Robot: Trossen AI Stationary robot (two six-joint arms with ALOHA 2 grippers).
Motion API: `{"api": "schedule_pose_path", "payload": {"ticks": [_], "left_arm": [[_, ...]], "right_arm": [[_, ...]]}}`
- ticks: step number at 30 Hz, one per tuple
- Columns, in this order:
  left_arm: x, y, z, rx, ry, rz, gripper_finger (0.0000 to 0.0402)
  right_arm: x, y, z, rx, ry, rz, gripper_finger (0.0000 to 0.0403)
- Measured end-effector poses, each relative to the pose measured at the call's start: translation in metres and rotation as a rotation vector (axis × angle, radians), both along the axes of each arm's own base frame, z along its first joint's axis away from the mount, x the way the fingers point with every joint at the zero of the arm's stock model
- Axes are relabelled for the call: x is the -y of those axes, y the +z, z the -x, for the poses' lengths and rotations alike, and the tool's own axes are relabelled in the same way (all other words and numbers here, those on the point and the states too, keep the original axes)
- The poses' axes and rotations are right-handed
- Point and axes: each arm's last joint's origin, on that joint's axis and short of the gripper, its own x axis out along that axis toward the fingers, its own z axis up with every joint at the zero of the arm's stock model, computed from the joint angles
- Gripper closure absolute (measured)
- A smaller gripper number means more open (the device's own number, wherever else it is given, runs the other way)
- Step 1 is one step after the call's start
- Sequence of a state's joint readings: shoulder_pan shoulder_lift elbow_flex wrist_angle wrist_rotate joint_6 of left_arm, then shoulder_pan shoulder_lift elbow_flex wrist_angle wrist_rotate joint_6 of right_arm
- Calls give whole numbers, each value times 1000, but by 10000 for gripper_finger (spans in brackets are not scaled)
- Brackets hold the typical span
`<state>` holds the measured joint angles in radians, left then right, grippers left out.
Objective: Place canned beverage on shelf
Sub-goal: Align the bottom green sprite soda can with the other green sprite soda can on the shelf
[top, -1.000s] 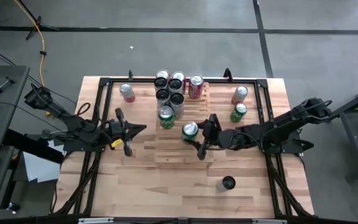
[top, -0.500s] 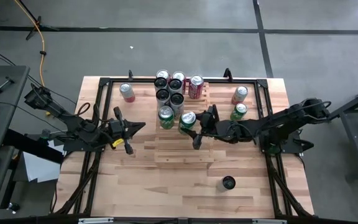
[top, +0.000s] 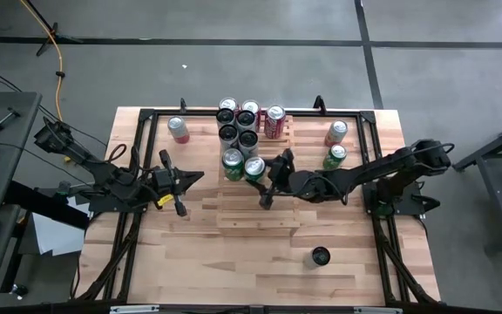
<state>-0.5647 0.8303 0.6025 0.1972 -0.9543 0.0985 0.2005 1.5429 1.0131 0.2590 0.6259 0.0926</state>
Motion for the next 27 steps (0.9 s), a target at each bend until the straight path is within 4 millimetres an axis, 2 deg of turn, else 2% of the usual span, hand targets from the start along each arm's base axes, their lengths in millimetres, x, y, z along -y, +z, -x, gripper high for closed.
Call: {"api": "schedule_pose_path", "payload": {"ticks": [14,21,27], "left_arm": [[0,0,0,1,0,1,401],[0,0,0,2,0,2,401],[0,0,0,2,0,2,401]], "right_arm": [[3,1,0,-8,-20,12,118],[3,3,-1,3,-19,16,23],[2,3,-1,-9,-12,31,11]]}}
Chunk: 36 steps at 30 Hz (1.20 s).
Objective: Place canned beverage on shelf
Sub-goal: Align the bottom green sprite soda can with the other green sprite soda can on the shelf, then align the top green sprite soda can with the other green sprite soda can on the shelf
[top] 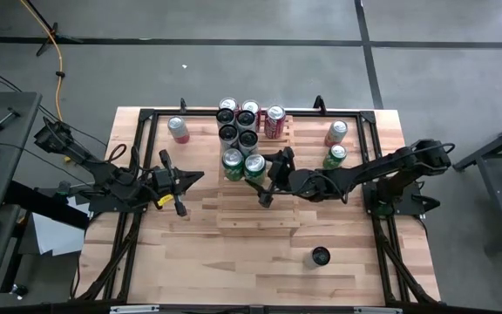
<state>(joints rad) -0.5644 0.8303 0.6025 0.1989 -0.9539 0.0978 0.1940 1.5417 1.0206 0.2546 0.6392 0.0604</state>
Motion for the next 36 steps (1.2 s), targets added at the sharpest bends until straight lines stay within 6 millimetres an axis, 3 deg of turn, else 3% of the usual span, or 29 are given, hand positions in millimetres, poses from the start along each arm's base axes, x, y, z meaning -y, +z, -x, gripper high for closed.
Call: {"api": "schedule_pose_path", "payload": {"ticks": [13,23,29,36], "left_arm": [[0,0,0,5,0,14,401],[0,-1,0,2,0,14,402],[0,-1,0,2,0,13,401],[0,-1,0,6,0,25,401]], "right_arm": [[-4,16,25,-73,24,2,11],[-12,25,73,-237,27,-118,11],[-11,27,104,-282,-125,-172,11],[10,11,126,-323,-482,-174,11]]}}
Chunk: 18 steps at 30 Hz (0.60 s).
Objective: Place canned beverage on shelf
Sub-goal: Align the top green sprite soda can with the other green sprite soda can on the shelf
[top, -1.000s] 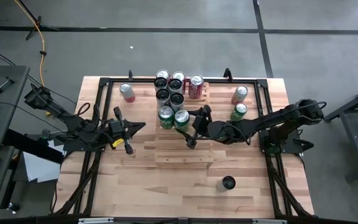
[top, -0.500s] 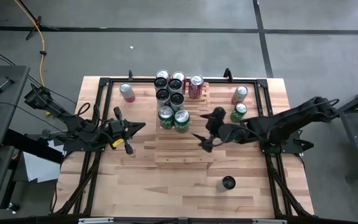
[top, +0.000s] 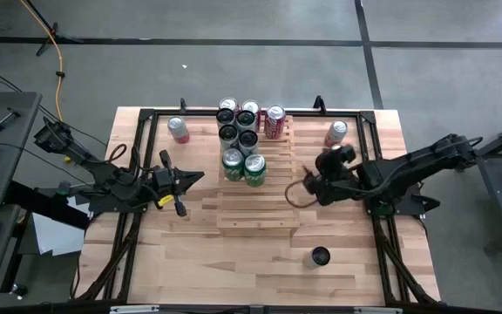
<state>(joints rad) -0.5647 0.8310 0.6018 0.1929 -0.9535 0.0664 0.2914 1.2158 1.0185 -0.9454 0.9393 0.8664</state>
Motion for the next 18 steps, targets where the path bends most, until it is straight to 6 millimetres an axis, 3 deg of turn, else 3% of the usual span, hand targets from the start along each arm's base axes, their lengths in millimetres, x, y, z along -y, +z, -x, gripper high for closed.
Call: {"api": "schedule_pose_path", "payload": {"ticks": [7,18], "left_arm": [[0,-1,0,-4,0,4,401],[0,-1,0,-11,0,0,401]], "right_arm": [[32,-15,20,-10,-362,-45,11],[74,-70,39,31,-679,-87,10]]}}
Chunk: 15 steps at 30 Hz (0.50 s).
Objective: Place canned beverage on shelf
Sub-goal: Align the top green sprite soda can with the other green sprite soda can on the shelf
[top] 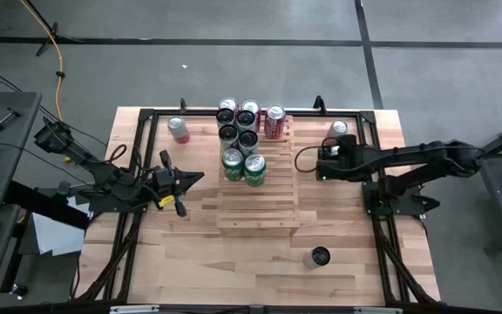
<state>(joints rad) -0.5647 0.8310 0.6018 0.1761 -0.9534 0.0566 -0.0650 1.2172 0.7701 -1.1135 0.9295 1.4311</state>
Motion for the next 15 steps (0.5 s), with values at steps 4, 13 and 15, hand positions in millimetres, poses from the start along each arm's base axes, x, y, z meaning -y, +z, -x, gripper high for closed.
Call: {"api": "schedule_pose_path", "payload": {"ticks": [4,13,15], "left_arm": [[0,0,0,0,0,0,402],[0,0,0,0,0,0,401],[0,0,0,0,0,0,401]], "right_arm": [[9,-11,3,21,-47,-20,10],[18,-24,2,78,-73,-93,10],[20,-26,2,75,-67,-123,10]]}}
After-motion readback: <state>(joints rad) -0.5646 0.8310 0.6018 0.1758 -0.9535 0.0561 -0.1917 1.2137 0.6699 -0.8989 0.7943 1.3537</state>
